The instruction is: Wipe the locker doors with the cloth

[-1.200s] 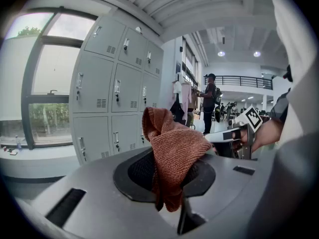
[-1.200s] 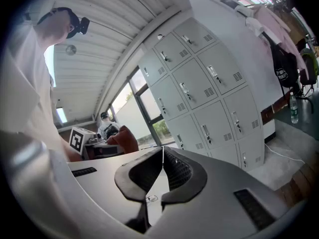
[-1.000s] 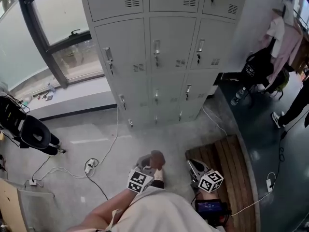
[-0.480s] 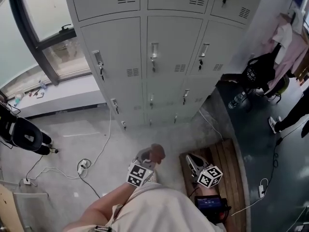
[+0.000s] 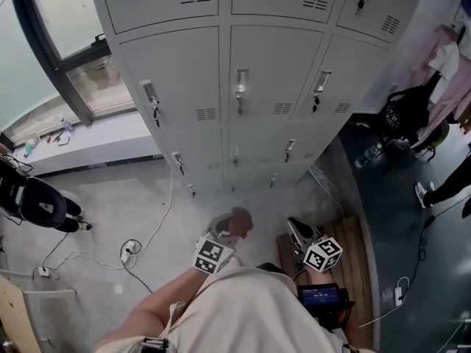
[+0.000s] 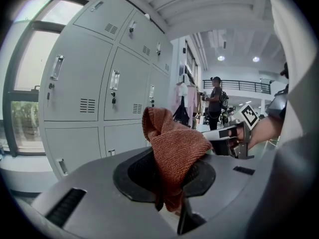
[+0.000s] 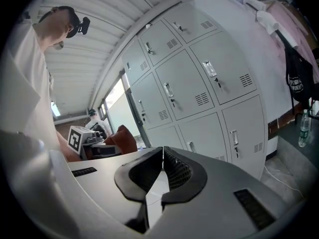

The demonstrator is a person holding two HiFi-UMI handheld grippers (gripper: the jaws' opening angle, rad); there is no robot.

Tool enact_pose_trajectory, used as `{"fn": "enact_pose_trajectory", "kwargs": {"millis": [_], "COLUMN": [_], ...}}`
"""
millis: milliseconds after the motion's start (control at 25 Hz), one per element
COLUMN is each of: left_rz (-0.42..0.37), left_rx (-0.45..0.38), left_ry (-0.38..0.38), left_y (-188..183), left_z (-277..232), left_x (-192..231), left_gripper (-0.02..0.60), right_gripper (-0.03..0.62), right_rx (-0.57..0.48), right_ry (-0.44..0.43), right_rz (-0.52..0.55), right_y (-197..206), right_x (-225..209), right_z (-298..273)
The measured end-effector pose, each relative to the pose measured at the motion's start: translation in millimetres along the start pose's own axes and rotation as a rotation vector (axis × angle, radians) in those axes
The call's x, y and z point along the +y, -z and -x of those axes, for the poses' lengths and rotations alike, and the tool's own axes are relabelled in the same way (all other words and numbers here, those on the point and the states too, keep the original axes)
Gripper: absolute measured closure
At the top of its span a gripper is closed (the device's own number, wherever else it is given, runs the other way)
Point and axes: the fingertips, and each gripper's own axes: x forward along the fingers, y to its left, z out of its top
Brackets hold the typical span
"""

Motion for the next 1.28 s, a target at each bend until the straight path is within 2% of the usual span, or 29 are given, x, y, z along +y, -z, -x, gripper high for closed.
{"fn": "enact_pose_trajectory", "kwargs": {"millis": [200, 400, 720, 880, 1120, 1280], "left_rz": [0.033, 0.062, 0.063, 0.061, 0.103, 0.145], "left_rx": [0.040, 0.071, 0.064, 0.060, 0.074, 0.092], "left_ry": [-0.064, -0.171, -0.271, -0.299, -0.351, -0.404], "left_y": [11, 16, -20, -36, -39, -34], "left_z": [-5, -21, -89, -122, -154, -162], "left_x": [22, 48, 71, 69, 67, 84], "left_gripper": [0.508, 0.507, 0.507, 0.507, 0.508, 0.508], "right_gripper": [0.576, 0.576, 0.576, 0.576, 0.576, 0.576], "right_rx": [0.035, 0.064, 0.081, 0.104, 0.117, 0.118], "right_ry": [-0.032, -0.109, -0.233, -0.287, -0.340, -0.342], "right_rz": [-0.019, -0.017, -0.004, 0.004, 0.004, 0.000], "right_y": [3, -7, -51, -65, -81, -89], "right_x": [-23, -50, -108, -133, -170, -191], "right_z": [-25, -59, -109, -121, -129, -133]}}
